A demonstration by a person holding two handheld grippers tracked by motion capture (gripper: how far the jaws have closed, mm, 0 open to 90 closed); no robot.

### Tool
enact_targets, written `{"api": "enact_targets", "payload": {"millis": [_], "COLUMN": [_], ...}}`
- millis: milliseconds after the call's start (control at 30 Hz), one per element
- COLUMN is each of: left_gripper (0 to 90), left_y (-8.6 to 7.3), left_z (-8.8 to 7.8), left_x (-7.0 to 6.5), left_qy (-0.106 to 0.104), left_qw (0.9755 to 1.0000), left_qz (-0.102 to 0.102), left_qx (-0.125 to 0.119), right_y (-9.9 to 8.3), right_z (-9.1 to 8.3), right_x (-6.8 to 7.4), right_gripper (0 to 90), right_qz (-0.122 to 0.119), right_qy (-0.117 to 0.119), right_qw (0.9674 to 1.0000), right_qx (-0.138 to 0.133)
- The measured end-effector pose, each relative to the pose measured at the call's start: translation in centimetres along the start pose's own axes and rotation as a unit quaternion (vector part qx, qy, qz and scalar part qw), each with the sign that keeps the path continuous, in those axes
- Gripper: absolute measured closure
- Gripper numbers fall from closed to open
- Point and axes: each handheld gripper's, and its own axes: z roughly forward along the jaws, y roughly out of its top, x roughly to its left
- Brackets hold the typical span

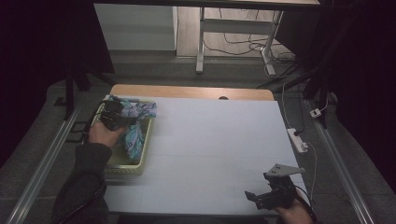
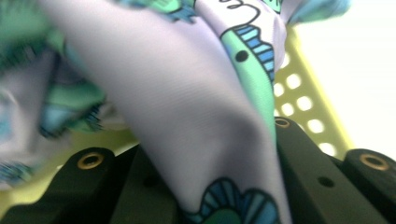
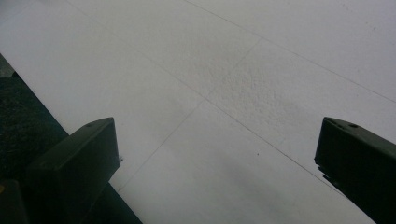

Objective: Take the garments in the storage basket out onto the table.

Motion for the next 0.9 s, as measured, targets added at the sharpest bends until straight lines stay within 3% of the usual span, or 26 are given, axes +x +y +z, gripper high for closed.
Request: {"api": "enact_targets", "payload": {"millis": [267, 400, 900], "left_gripper": [76.5, 76.5, 76.3], "left_y": [0.3, 0.5, 3.7], "left_z": [-3.8, -5.5, -10.3], "left_x": [-0.4, -0.7, -3.5], "left_qy": [0.008, 0.000, -0.027], "left_qw": [0.9989, 0.9978, 0.9926], "left_qz": [0.021, 0.024, 0.076], "left_qx": [-0.042, -0.062, -0.091], "right_y": [0.0, 0.0, 0.0], "right_z": [0.0, 0.0, 0.0], "right_x": [0.1, 0.0, -0.1], "right_gripper": [0.0, 0.0, 0.0], "right_qz": [-0.004, -0.002, 0.003], "right_qy": [-0.003, -0.003, -0.002], "right_qw": [1.0000, 1.0000, 1.0000], "right_qx": [0.000, 0.000, -0.007]}}
